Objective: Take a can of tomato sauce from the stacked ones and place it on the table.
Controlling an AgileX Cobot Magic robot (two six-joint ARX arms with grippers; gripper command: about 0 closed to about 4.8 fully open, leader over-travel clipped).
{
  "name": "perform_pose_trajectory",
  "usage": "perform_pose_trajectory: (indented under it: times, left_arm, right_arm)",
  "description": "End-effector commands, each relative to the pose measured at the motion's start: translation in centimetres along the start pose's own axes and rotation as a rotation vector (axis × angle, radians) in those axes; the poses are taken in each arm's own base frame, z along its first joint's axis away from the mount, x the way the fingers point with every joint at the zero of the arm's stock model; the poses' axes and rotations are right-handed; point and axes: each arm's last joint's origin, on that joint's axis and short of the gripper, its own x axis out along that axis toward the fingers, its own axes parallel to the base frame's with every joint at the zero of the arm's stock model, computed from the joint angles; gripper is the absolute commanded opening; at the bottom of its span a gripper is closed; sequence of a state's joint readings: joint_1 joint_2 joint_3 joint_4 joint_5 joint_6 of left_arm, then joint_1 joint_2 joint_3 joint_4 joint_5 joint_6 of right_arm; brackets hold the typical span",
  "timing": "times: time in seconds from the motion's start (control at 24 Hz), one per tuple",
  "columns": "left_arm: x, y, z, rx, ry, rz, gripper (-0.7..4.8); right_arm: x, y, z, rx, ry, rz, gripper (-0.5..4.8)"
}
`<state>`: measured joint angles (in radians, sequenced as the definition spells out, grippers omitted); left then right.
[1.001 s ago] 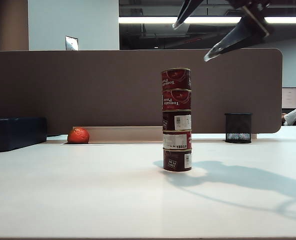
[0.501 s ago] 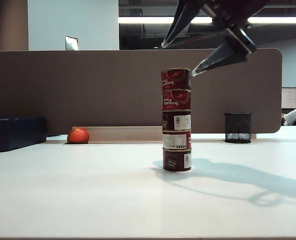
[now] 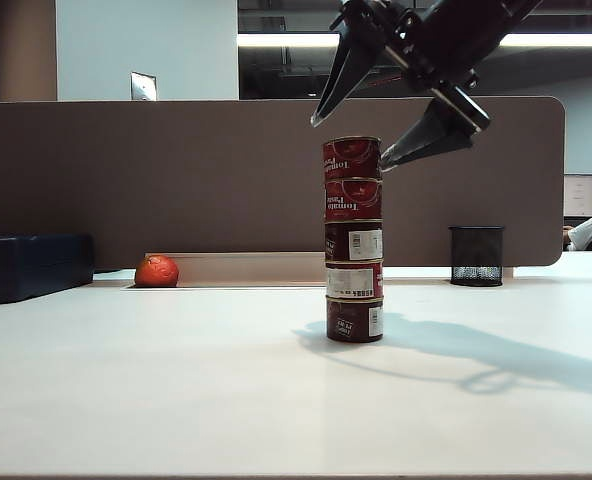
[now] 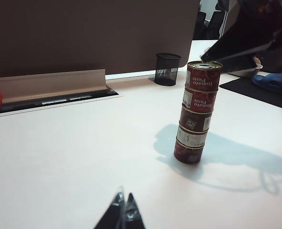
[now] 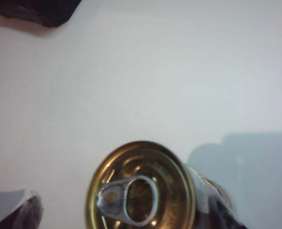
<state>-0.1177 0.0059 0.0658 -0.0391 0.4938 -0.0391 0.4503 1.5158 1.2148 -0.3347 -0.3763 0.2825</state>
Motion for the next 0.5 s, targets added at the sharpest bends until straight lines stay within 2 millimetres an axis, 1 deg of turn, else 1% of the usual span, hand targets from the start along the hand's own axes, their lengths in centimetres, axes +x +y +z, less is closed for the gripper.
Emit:
perform_pose_trajectory:
  times: [0.04,0.17,0.5]
  left_arm:
    - [0.0,0.0,0.3,0.005,-0.014,0.001,-0.06]
    - [0.0,0.0,0.3,0.006,-0.014,0.001,-0.06]
    - [0.0,0.0,0.3,0.006,-0.014,0.001,-0.06]
  right_arm:
    - [0.2,0.6,0.2,-0.019,-0.012,0.016,4.79]
    - [0.6,0.9,0.1,-0.026,-0.009,0.002,4.79]
    - [1.2,0.5,0.0,-0.021,-0.011,-0.063,4.79]
